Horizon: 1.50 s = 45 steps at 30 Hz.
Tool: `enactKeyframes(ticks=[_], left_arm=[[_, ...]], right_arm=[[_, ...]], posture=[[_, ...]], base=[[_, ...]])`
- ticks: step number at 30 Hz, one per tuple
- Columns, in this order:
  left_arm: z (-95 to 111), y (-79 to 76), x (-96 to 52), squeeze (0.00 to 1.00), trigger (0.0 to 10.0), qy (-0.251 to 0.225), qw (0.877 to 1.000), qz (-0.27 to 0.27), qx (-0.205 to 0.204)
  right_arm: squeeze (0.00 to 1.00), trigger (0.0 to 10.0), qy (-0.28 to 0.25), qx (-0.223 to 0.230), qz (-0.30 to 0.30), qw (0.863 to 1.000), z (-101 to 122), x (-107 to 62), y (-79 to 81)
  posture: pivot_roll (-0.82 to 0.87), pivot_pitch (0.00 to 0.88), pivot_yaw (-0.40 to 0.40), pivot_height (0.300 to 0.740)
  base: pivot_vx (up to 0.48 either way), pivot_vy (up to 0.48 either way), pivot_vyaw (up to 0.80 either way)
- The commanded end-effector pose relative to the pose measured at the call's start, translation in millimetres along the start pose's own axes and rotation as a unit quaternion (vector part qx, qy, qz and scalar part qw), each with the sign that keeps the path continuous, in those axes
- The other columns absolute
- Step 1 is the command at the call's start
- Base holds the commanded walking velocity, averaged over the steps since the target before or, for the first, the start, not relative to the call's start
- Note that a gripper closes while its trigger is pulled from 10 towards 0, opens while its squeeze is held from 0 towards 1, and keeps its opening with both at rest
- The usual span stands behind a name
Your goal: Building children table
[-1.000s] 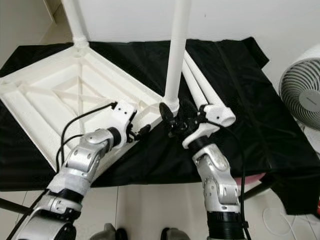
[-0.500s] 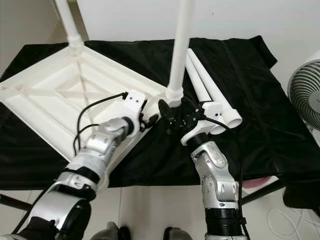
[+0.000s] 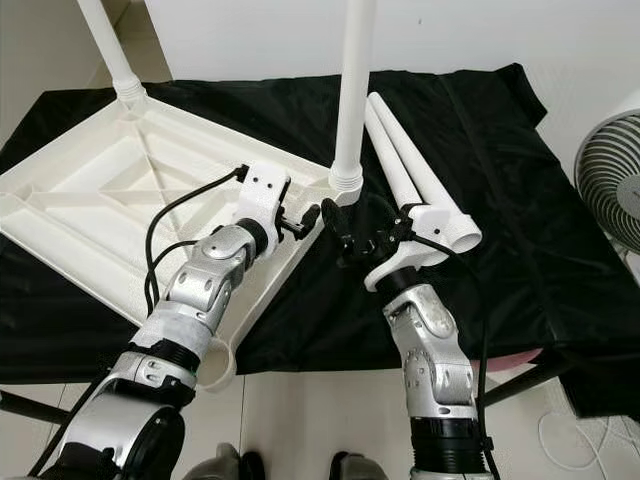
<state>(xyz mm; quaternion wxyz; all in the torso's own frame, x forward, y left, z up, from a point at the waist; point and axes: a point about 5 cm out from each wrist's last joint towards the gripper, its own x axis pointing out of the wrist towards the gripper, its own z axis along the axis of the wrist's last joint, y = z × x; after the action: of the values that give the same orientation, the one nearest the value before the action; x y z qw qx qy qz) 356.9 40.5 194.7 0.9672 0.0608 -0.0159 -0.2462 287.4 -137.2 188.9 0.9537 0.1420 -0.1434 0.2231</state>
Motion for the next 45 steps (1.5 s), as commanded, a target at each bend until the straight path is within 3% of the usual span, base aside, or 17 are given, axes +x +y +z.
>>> enactKeyframes(ticks=[1,3,5,6,7,11,13,14,19,22,26,31,32,35,41,45], left_arm=[[1.0,-2.8,-3.4,0.00,10.0,-0.011,1.000,-0.018,0.011],[-1.1,-7.9,-17.7,0.00,10.0,-0.021,0.997,-0.069,0.041],[-1.1,-7.9,-17.7,0.00,10.0,-0.021,0.997,-0.069,0.041],[-6.6,-9.3,-28.4,0.00,10.0,-0.017,0.993,-0.099,0.054],[-6.6,-9.3,-28.4,0.00,10.0,-0.017,0.993,-0.099,0.054],[-24.6,-2.3,-77.4,0.00,10.0,0.022,0.974,-0.212,0.080],[-24.5,-0.8,-80.8,0.00,10.0,0.024,0.972,-0.220,0.083],[-25.1,3.6,-89.8,0.00,10.0,0.037,0.965,-0.240,0.094],[-24.4,9.9,-97.9,0.00,10.0,0.047,0.960,-0.247,0.122],[-26.1,22.8,-117.6,0.00,10.0,0.084,0.948,-0.276,0.135],[-26.0,34.8,-128.1,0.00,10.0,0.102,0.945,-0.274,0.144],[-27.9,41.1,-130.8,0.00,10.0,0.113,0.946,-0.267,0.145],[-30.8,51.2,-134.7,0.00,10.0,0.129,0.947,-0.255,0.145],[-30.8,51.2,-134.7,0.00,10.0,0.129,0.947,-0.255,0.145],[-41.0,83.7,-150.9,0.00,10.0,0.174,0.953,-0.212,0.131],[-40.6,89.2,-155.5,0.00,10.0,0.179,0.952,-0.206,0.136]], right_arm=[[0.00,10.0,-0.001,0.002,-0.001,1.000,-1.0,-1.2,1.9],[0.00,10.0,-0.001,0.002,-0.001,1.000,-1.1,-1.3,2.2],[0.00,10.0,-0.001,0.002,-0.001,1.000,-1.1,-1.3,2.2],[0.00,10.0,0.000,0.002,-0.001,1.000,-1.1,-1.5,1.8],[0.00,10.0,0.000,0.002,-0.001,1.000,-1.1,-1.5,1.8],[0.00,10.0,0.006,-0.004,0.000,1.000,-3.3,-2.6,1.7],[0.00,10.0,0.006,-0.004,0.000,1.000,-3.6,-2.4,1.9],[0.00,10.0,0.008,-0.003,0.003,1.000,-4.2,-1.7,2.7],[0.00,10.0,0.010,-0.003,0.005,1.000,-5.0,-1.2,3.7],[0.00,10.0,0.010,-0.003,0.006,1.000,-5.7,-0.6,3.6],[0.00,10.0,0.011,-0.003,0.006,1.000,-6.1,-0.7,3.7],[0.00,10.0,0.012,-0.004,0.007,1.000,-6.3,-0.7,3.7],[0.00,10.0,0.013,-0.005,0.008,1.000,-6.6,-0.8,4.0],[0.00,10.0,0.013,-0.005,0.008,1.000,-6.6,-0.8,4.0],[0.00,10.0,0.028,-0.011,0.007,1.000,-11.8,0.4,4.8],[0.00,10.0,0.032,-0.015,0.005,0.999,-13.2,1.3,5.0]], posture=[[-0.12,0.125,0.085,0.740],[-0.12,0.127,0.086,0.740],[-0.12,0.127,0.086,0.740],[-0.12,0.127,0.086,0.740],[-0.12,0.127,0.086,0.740],[-0.10,0.135,0.081,0.740],[-0.10,0.135,0.081,0.740],[-0.10,0.135,0.081,0.740],[-0.09,0.139,0.076,0.740],[-0.08,0.137,0.077,0.740],[-0.08,0.137,0.077,0.740],[-0.09,0.133,0.078,0.740],[-0.09,0.132,0.076,0.740],[-0.09,0.132,0.076,0.740],[-0.08,0.126,0.069,0.740],[-0.08,0.126,0.066,0.740]], base=[[0.000,0.000,0.00],[0.000,0.000,0.00],[0.000,0.000,0.00],[0.000,0.000,0.00],[0.000,0.000,0.00],[0.000,0.000,0.00],[0.000,0.000,0.00],[0.000,0.000,0.00],[0.000,0.000,0.00],[0.000,0.000,0.00],[0.000,0.000,0.00],[0.000,0.000,0.00],[0.000,0.000,0.00],[0.000,0.000,0.00],[0.000,0.000,0.00],[0.000,0.000,0.00]])
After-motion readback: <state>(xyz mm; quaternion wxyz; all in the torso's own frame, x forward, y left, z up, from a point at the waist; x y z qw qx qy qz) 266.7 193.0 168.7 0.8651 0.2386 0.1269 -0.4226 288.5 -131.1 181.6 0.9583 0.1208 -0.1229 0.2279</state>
